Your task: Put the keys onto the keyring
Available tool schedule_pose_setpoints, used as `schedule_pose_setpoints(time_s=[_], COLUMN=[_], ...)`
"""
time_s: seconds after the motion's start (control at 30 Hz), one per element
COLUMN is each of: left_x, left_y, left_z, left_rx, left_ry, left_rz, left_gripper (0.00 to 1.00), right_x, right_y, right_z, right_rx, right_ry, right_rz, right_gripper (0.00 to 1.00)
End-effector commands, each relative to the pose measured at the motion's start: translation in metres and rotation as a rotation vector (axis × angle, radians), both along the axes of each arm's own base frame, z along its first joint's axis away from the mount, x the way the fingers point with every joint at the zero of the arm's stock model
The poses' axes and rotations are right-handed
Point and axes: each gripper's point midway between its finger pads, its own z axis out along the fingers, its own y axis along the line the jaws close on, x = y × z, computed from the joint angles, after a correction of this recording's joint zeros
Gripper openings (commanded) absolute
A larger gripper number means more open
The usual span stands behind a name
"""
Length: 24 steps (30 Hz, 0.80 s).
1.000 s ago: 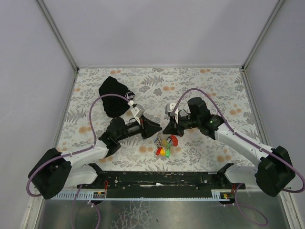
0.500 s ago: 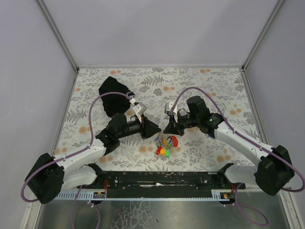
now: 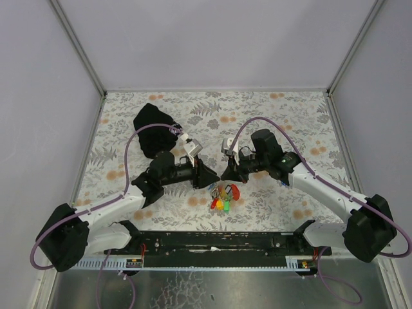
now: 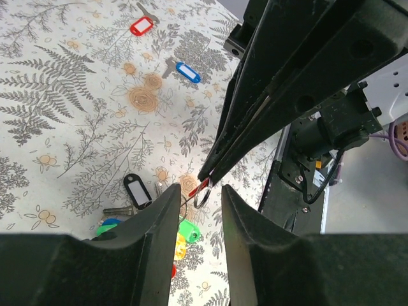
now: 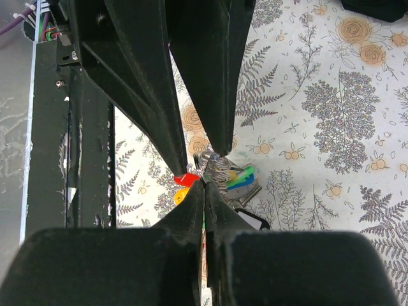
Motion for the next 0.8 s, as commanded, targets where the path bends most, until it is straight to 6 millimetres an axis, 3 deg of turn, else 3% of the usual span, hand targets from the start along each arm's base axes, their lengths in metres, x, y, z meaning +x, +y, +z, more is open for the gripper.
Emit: schedule_pose_setpoints(time_s=[0.0, 0.17, 0.33, 0.5, 0.77], left_x=[-0.001, 0.002, -0.001, -0.002, 0.008], left_y=[-0.007, -0.010, -0.012, -0.012, -0.005], left_z=[0.008, 0.007, 0.001, -0.005, -0.013], left_rx=[0.009, 0.026, 0.041, 0.063, 0.084], left_ry=[-0.037, -0.044, -0.037, -0.037, -0.050], left_rz=[-0.047, -0.061, -0.087, -0.088, 0.013], left_gripper=[0.31, 0.22, 0.01, 0.00, 0.00], right_x=[0.004, 0.004, 0.004, 0.004, 0.011], right_y=[0.010, 0.010, 0.011, 0.011, -0.002], right_z=[0.025, 0.026, 0.027, 0.029, 0.036], right_rx=[0.051, 0.053, 0.060, 0.069, 0.092], right_ry=[-0.064, -0.064, -0.069, -0.069, -0.118], right_rz=[0.029, 0.031, 0.031, 0.017, -0.116], right_gripper=[0.00, 0.00, 0.00, 0.00, 0.39])
